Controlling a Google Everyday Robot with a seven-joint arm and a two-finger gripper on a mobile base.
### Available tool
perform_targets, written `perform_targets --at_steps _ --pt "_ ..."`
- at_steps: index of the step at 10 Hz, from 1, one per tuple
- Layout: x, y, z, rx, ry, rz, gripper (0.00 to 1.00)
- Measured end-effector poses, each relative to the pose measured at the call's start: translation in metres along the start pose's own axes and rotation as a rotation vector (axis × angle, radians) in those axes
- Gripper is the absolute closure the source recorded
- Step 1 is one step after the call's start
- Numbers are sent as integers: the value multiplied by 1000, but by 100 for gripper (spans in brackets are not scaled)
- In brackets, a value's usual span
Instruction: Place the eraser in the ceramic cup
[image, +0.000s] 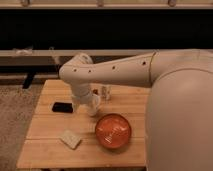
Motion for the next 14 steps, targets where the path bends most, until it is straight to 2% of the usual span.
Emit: perform_targets --at_steps 7,8,9,11,13,14 --pt "-1 0 0 1 3 -1 35" --pt "-2 -1 0 13 6 -18 35" --pt "-2 5 0 17 9 -58 35" --pt "-12 36 3 37 3 -227 35" --pt "-25 76 7 49 -3 -372 35" --pt "-34 107 11 52 -9 -472 35"
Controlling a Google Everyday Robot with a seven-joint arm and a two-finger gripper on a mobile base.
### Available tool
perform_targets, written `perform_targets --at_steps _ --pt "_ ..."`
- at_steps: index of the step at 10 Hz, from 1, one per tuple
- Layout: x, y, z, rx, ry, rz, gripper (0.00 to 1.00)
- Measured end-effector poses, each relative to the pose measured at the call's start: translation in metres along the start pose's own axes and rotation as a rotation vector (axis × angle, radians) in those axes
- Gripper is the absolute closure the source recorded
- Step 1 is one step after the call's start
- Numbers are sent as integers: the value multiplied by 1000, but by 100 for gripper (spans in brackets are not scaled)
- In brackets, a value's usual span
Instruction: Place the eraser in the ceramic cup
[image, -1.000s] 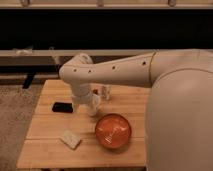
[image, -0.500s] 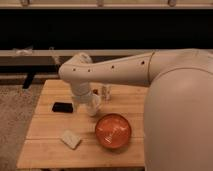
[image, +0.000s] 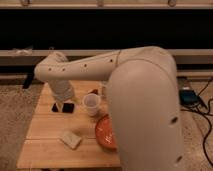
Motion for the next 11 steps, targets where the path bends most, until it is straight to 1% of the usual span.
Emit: perform_targets --at_steps 1,3,4,5,6,7,8,9,10,11 --pt "-17 19 5 -1 -6 -78 35" --pt "-47 41 17 3 -20 -197 35" --pt "-62 51 28 0 -24 -269 35" --pt "-72 50 35 1 -26 -305 35" --pt "-86 43 42 -3 -32 -323 35" --pt "-95 30 50 -3 -31 -326 35" --pt "-102 18 60 -12 -28 -328 35" --pt "-107 11 69 -25 -27 -329 35" --pt "-114 6 85 -54 -24 -338 35" --pt "-117 5 94 -68 -18 -346 35"
